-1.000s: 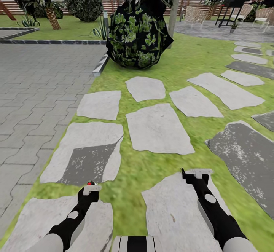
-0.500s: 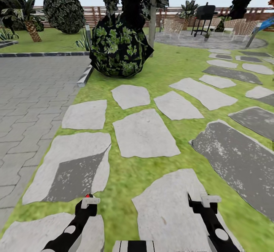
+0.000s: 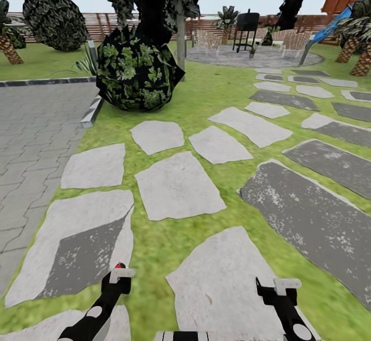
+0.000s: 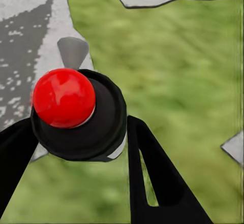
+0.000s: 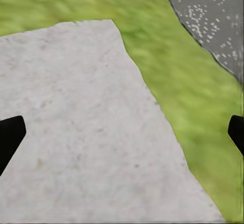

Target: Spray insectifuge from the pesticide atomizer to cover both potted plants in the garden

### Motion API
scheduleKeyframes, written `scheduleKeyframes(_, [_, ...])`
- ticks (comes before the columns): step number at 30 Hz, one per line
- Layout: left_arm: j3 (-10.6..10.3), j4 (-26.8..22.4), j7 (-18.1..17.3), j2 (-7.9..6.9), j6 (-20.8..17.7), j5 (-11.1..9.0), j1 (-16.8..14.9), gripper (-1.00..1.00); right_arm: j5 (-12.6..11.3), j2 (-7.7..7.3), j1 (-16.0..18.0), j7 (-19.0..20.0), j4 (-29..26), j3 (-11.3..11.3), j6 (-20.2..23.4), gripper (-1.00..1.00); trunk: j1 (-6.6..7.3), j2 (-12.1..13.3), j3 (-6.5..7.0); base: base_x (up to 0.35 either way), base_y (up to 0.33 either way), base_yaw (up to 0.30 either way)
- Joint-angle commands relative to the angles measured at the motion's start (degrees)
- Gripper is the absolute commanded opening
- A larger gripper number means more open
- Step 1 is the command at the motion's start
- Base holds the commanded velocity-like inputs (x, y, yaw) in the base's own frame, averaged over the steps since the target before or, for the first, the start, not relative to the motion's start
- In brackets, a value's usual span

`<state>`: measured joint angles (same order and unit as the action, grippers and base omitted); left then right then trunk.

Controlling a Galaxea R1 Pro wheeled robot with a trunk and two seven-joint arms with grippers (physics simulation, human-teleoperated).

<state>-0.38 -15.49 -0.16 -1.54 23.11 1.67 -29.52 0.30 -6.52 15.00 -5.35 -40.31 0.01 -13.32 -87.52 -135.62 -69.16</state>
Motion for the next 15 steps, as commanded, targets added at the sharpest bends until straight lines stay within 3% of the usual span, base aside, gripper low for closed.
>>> scheduleKeyframes(1, [-0.03, 0.02, -0.02, -0.03, 0.18, 0.17, -0.01, -1.0, 0.02, 0.0, 0.03, -0.17, 0.07, 0.06, -0.16, 1.0, 0.23, 0.4, 0.2, 0.0, 0.0, -0.261])
scheduleKeyframes(4, [-0.1, 0.02, -0.02, -0.01, 0.18, 0.17, -0.01, -1.0, -0.04, 0.01, 0.03, -0.2, 0.13, 0.07, -0.14, 1.0, 0.89, 1.61, 0.85, 0.0, 0.0, -0.178])
scheduleKeyframes(11, [-0.15, 0.11, 0.02, 0.12, 0.18, 0.17, -0.01, -1.0, 0.04, 0.01, 0.03, -0.24, 0.24, 0.08, -0.13, 1.0, 0.89, 1.61, 0.88, 0.0, 0.0, -0.029])
scheduleKeyframes(15, [-0.15, 0.0, 0.06, 0.13, 0.25, 0.22, 0.5, -1.0, -0.07, 0.02, 0.03, -0.19, 0.93, 0.08, -0.13, 1.0, 0.89, 1.61, 0.98, 0.0, 0.0, -0.222])
